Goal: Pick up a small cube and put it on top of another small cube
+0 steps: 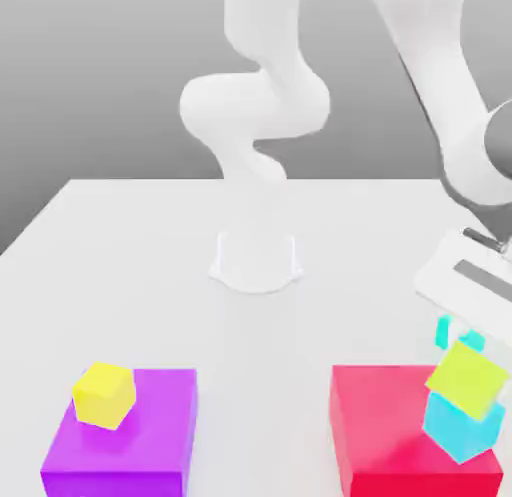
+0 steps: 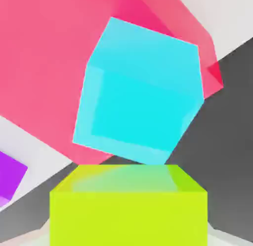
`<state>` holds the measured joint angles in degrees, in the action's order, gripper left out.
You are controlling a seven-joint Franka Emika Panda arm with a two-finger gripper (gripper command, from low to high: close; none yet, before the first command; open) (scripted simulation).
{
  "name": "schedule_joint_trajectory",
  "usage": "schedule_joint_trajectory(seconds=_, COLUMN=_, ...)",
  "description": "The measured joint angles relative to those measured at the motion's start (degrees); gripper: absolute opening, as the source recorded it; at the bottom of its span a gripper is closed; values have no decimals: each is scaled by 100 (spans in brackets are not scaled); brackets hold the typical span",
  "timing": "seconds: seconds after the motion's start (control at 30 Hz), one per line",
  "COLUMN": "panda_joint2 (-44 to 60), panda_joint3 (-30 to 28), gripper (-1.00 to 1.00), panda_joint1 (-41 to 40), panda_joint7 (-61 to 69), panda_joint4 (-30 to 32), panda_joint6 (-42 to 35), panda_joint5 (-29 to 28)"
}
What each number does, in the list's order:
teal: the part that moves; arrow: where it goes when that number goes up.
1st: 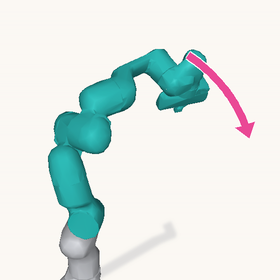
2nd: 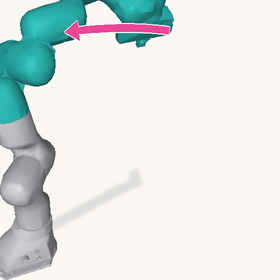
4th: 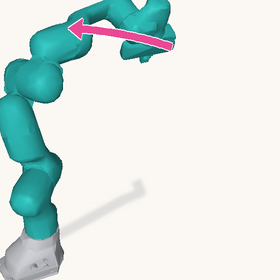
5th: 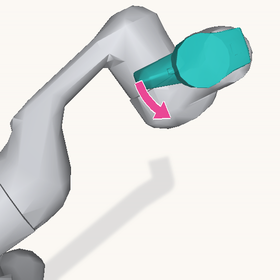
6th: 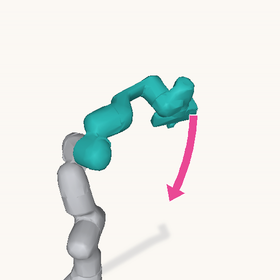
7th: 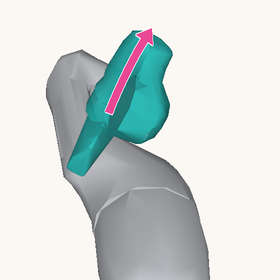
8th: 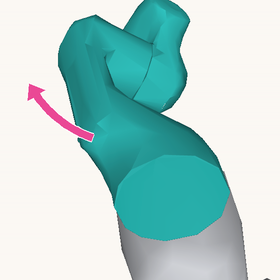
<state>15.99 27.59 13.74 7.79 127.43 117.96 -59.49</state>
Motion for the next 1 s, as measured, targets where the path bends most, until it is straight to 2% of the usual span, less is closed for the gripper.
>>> schedule_joint_trajectory(seconds=0.37, panda_joint2=7, panda_joint3=387, gripper=-100, panda_joint1=541, panda_joint7=-2347, panda_joint4=617, panda_joint6=318, panda_joint5=704)
schedule_joint_trajectory(seconds=0.7, panda_joint2=-147, panda_joint3=386, gripper=-100, panda_joint1=560, panda_joint7=-4290, panda_joint4=1175, panda_joint6=1136, panda_joint5=1441)
schedule_joint_trajectory(seconds=1.0, panda_joint2=-478, panda_joint3=481, gripper=-100, panda_joint1=521, panda_joint7=-5813, panda_joint4=1701, panda_joint6=1903, panda_joint5=2371)
